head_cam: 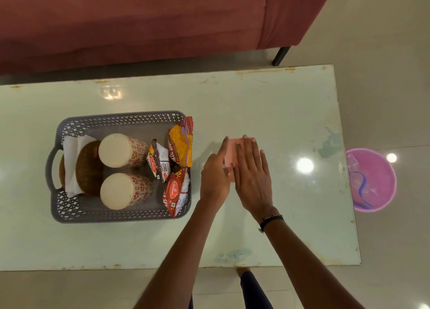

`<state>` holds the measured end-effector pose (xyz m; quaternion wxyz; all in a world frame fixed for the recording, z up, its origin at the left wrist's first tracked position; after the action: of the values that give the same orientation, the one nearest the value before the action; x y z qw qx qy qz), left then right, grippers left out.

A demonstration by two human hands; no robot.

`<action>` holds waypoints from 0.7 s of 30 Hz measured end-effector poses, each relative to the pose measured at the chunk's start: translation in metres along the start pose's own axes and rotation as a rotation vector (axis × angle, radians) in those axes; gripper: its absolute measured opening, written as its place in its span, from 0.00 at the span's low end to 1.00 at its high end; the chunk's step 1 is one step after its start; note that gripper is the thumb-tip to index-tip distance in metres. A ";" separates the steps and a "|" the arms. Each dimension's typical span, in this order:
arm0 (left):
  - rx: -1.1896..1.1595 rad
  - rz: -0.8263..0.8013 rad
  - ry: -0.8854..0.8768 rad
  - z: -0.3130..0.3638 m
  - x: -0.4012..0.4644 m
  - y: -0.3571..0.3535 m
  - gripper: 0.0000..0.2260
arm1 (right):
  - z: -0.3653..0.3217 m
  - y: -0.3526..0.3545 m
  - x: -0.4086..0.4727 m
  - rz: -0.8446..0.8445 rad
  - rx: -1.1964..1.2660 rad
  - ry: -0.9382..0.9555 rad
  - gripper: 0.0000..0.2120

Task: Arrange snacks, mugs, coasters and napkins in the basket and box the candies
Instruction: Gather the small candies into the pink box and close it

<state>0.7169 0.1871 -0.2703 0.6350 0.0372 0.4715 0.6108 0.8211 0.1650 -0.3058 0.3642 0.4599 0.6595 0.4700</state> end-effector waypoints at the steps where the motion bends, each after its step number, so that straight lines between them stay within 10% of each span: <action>1: 0.042 0.001 -0.024 0.003 0.001 0.002 0.29 | 0.001 0.001 0.005 -0.014 -0.008 0.016 0.25; 11: 0.104 -0.011 -0.020 0.020 0.006 0.001 0.15 | 0.001 -0.004 0.016 -0.102 -0.073 0.045 0.27; 21: 0.514 0.013 -0.010 0.038 -0.011 0.005 0.27 | 0.014 0.022 0.006 0.030 0.256 -0.069 0.26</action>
<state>0.7399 0.1994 -0.2397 0.6031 0.2032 0.6079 0.4749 0.8380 0.1774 -0.2890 0.3181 0.5283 0.6943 0.3710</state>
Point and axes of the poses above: each hand's wrist, its own x-axis towards the middle knuckle, its own y-axis out of the back of the hand, z = x × y, the point moved 2 cm from there along x, towards the middle knuckle, and after that the axes turned 11 degrees about y, right-handed, at the moved point
